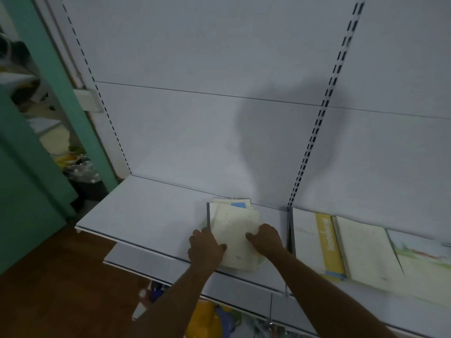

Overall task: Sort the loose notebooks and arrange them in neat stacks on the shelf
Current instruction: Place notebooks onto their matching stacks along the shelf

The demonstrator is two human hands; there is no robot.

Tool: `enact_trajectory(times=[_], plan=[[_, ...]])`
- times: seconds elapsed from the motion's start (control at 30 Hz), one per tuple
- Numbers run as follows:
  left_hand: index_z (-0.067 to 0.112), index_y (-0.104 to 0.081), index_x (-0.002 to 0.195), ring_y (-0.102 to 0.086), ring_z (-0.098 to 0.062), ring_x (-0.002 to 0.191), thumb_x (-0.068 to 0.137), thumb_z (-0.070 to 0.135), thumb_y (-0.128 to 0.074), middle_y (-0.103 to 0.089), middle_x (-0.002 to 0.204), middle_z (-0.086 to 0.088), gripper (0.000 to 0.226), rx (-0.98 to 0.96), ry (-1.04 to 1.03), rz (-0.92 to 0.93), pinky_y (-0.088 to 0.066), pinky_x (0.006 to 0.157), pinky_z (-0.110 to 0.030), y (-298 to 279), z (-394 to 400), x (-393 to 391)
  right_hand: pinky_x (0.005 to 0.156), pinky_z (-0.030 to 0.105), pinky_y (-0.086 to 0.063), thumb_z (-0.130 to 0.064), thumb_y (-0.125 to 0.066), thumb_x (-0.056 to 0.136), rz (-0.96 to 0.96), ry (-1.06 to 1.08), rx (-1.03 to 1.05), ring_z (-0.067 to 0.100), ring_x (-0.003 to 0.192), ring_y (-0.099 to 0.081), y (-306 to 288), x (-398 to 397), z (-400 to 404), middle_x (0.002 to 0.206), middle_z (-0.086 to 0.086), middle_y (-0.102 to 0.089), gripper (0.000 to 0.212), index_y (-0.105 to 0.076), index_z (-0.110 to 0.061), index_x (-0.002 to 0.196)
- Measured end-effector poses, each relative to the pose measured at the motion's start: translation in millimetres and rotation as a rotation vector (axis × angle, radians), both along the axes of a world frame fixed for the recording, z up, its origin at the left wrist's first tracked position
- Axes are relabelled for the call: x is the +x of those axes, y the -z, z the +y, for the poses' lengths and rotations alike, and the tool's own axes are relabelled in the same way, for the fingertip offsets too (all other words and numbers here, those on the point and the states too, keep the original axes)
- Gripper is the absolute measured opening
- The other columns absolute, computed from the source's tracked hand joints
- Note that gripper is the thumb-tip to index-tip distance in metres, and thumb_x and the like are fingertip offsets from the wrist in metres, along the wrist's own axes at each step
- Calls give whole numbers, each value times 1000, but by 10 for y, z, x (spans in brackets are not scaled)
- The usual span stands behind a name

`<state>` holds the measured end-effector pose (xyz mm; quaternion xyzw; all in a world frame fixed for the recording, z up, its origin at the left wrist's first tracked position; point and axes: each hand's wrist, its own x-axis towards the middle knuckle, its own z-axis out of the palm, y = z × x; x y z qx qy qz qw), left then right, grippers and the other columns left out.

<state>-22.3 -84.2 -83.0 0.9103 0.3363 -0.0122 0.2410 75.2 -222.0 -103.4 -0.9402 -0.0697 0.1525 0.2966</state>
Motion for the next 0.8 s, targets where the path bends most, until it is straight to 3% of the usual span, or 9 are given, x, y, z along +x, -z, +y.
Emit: enact_trajectory(times=[0.17, 0.23, 0.5, 0.6, 0.7, 0.8], plan=[[8, -46, 119, -52, -26, 114, 79, 43, -72, -50, 122, -13, 59, -80, 14, -15, -48, 90, -35, 35, 99, -42, 90, 38, -53, -35, -69, 81, 46, 73, 48, 26, 105, -61, 52, -60, 95, 114, 11, -62, 52, -52, -3, 118], [8, -46, 119, -53, -26, 112, 78, 42, -74, -50, 121, -12, 60, -83, 18, -29, -49, 89, -35, 29, 108, -45, 88, 37, -52, -31, -70, 81, 15, 90, 85, 26, 105, -59, 38, -82, 114, 113, 10, -60, 51, -47, -4, 117], [1, -47, 119, -57, -29, 108, 82, 24, -71, -54, 119, -16, 50, -210, 31, -222, -51, 87, -36, -54, -231, 101, 51, 16, -36, -15, -68, 77, -64, 177, 246, 12, 77, -53, -83, 14, -155, 96, 5, -58, 30, -44, -14, 96], [1, -47, 113, -59, -28, 102, 84, 21, -68, -57, 114, -16, 41, -268, 67, -291, -50, 81, -34, -92, -536, 218, 55, 18, -39, -14, -68, 75, -120, 244, 314, 16, 81, -56, -155, 110, -464, 86, -4, -53, 32, -46, -15, 98], [1, -47, 114, -59, -29, 102, 86, 25, -66, -58, 111, -15, 41, -303, 106, -308, -50, 82, -35, -135, -931, 363, 62, 25, -42, -16, -66, 76, -137, 325, 313, 18, 81, -54, -193, 231, -878, 91, 0, -53, 32, -49, -10, 102], [4, -49, 110, -58, -24, 97, 86, 25, -64, -59, 110, -13, 35, -336, 159, -292, -46, 75, -30, -170, -1356, 515, 59, 24, -42, -18, -66, 76, -150, 393, 313, 20, 80, -57, -182, 334, -1366, 88, -1, -55, 28, -50, -11, 99]])
